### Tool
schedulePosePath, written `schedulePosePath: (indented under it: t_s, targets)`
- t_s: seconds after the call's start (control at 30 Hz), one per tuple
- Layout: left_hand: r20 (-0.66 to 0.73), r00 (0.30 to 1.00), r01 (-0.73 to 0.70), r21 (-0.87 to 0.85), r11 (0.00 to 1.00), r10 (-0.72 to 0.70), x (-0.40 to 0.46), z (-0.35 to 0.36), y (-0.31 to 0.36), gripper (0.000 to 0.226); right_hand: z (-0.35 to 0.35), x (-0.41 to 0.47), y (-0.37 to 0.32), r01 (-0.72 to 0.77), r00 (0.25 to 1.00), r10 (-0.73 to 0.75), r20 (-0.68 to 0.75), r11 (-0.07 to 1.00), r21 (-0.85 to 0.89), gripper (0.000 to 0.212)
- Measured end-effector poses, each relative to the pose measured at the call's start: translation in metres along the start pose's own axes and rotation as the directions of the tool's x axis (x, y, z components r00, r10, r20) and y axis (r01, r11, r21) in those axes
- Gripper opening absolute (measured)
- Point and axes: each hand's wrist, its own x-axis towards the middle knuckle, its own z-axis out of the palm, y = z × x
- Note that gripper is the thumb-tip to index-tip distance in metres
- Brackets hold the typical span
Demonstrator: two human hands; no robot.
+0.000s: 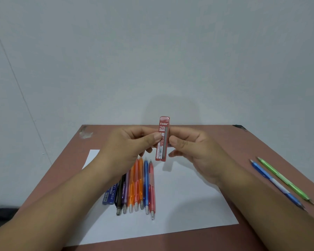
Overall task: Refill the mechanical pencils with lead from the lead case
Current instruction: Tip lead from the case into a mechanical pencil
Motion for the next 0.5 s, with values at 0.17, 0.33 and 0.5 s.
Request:
schedulePosePath:
  t_s: [0.17,0.33,0.5]
  targets:
    - [-0.027,1.0,-0.002,-0.001,1.0,0.002,-0.0031,0.0073,0.0022,0.015,0.0045,0.0038,0.0068,-0.075,0.997,0.068,0.042,0.973,0.217,0.034]
    - [-0.045,0.999,0.015,0.038,0.999,-0.013,-0.0039,0.0092,0.0039,0.017,0.0021,0.0052,0.007,-0.082,0.996,0.064,0.068,0.946,0.315,0.033]
    - [-0.106,0.994,-0.007,0.147,0.989,0.023,-0.0034,0.008,-0.0008,0.025,0.0013,0.0072,0.0094,-0.054,0.998,0.058,-0.008,0.969,0.242,0.031]
